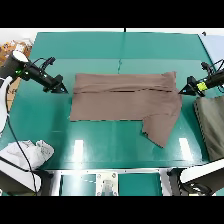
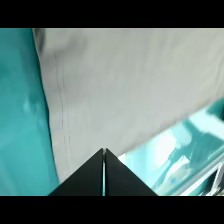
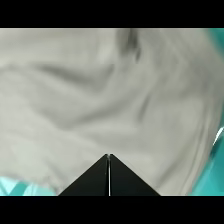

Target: Fold the shirts.

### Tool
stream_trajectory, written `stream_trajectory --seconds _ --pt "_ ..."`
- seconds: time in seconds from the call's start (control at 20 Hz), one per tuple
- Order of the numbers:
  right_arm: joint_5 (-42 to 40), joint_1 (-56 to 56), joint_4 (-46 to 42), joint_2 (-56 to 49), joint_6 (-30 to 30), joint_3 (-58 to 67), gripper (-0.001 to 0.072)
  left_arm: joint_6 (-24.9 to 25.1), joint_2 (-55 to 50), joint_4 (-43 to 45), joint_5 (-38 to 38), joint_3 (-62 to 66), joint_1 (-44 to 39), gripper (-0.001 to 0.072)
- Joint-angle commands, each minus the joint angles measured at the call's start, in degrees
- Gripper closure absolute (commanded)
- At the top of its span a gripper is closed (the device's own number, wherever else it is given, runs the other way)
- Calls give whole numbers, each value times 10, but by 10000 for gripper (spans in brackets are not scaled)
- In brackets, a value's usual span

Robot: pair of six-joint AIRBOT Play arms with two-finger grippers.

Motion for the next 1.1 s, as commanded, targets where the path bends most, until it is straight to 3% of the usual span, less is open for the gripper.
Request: stream_trajectory --seconds 0.0,0.15,0.25,0.3,0.35,0.45,0.5,0.7,0.85,1.05 --pt "-12 -17 -1 107 8 -128 693 -31 80 67 -9 -63 -29 687" --pt "-34 -75 -2 259 13 -295 693 -49 234 82 106 -236 -76 687" --pt "-34 -124 -1 348 23 -394 663 -97 339 82 218 -365 -106 685" --pt "-35 -138 -1 378 23 -435 532 -133 384 81 280 -424 -121 683" --pt "-50 -144 0 401 23 -475 353 -168 416 78 330 -472 -132 657" --pt "-114 -143 3 419 23 -540 316 -238 448 55 410 -552 -153 43" --pt "-137 -141 12 418 23 -565 316 -257 444 43 436 -582 -165 -3" --pt "-245 -132 22 418 23 -637 317 -287 424 -35 632 -671 -241 -4" --pt "-278 -127 30 418 23 -659 317 -315 374 -92 763 -681 -285 -3" --pt "-293 -83 31 416 23 -661 317 -315 307 -128 821 -653 -290 -1"
